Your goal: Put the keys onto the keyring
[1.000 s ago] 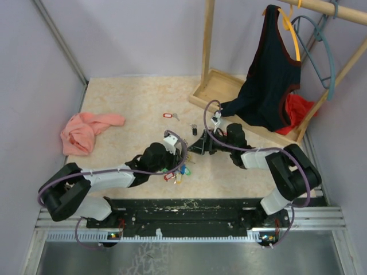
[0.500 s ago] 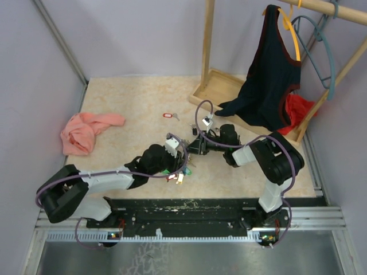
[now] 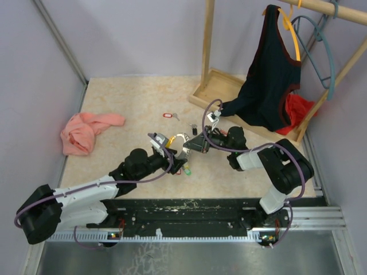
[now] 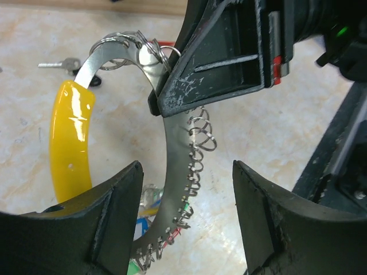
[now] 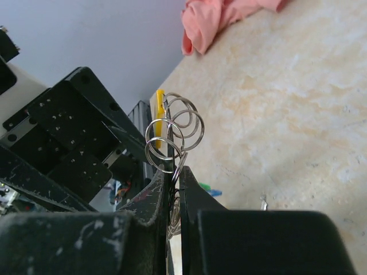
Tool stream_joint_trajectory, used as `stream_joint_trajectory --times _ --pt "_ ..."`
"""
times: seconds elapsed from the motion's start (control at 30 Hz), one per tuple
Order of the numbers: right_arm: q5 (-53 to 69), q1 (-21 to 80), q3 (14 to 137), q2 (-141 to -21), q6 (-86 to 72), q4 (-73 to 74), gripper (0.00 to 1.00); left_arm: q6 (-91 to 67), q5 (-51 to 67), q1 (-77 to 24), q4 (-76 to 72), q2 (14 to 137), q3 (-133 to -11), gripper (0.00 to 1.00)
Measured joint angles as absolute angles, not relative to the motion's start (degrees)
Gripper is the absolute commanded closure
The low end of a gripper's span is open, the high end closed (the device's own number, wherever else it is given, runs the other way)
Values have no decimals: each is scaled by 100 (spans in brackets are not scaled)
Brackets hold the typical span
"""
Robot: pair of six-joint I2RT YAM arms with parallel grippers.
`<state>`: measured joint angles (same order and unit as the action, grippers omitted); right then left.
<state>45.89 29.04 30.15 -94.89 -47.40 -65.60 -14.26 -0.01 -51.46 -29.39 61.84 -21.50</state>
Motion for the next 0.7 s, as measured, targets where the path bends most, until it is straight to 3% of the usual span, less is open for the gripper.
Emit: stream_joint_trajectory --times 0.5,0.7 --pt "4814 2923 2775 -9369 -4733 -7819 100 -2228 484 -4803 -2587 5721 -2390 53" --pt "4853 2976 2775 -9369 -4587 -7950 100 -2447 792 -4556 -2314 5789 -2539 55"
